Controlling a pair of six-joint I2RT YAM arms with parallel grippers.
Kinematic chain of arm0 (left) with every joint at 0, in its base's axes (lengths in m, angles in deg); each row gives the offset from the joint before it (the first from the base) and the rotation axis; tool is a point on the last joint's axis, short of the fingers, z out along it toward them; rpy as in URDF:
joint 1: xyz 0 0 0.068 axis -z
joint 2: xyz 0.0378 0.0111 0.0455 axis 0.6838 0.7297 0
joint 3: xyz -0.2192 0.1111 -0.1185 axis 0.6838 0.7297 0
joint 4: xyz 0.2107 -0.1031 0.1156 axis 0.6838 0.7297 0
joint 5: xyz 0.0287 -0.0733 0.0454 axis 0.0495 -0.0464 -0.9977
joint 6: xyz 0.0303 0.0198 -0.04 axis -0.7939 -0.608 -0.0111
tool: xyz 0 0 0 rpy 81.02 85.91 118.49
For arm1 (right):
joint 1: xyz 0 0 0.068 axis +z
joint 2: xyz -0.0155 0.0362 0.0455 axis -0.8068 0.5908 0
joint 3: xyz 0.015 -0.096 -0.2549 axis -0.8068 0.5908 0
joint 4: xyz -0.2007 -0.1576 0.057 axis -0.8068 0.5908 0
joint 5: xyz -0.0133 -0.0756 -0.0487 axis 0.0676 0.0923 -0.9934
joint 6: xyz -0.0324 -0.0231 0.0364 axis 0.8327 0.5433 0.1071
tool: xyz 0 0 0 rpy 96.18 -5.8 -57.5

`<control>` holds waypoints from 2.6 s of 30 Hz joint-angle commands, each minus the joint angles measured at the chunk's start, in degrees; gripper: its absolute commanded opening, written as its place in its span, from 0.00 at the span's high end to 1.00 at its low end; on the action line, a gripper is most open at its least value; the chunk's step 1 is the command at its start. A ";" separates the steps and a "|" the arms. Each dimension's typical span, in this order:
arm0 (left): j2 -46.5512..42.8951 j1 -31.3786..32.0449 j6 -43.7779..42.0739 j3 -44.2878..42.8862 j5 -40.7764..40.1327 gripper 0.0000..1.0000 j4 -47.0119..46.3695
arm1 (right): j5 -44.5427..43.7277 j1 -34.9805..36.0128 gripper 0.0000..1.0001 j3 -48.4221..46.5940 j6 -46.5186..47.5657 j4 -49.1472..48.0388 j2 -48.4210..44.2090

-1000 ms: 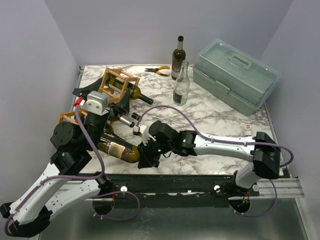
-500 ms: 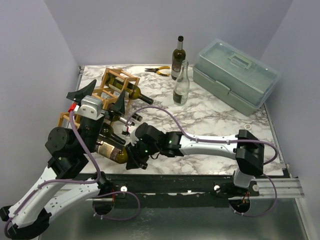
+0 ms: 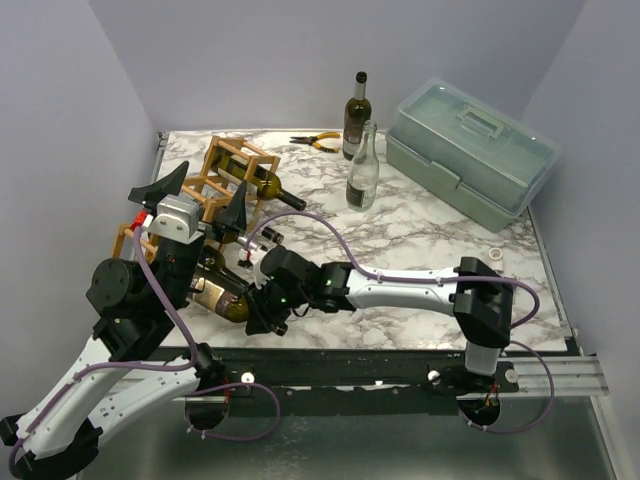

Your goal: Put the wine bottle on the wine rack

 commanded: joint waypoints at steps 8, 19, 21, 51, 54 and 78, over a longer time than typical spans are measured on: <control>-1.48 -1.03 1.13 0.88 -0.51 0.01 -0.60 | -3.04 0.34 1.00 -8.56 -1.25 -5.93 3.47; -2.70 -3.60 3.02 1.11 1.41 0.01 -0.57 | -4.09 0.30 1.00 -20.18 -1.48 -0.65 11.18; -2.97 -3.89 3.15 1.15 1.51 0.01 -0.51 | -4.53 0.34 1.00 -21.64 -2.06 -0.03 12.21; -4.18 -4.55 3.78 1.68 2.09 0.01 -0.50 | -4.59 -1.58 0.97 -44.20 -2.83 6.71 27.62; -4.28 -4.53 3.94 1.77 2.12 0.01 -0.48 | -4.94 -1.67 0.94 -44.99 -2.32 5.18 28.30; -4.95 -5.16 3.68 2.39 0.63 0.01 -0.63 | -9.31 -2.29 0.17 -41.90 1.95 5.53 24.66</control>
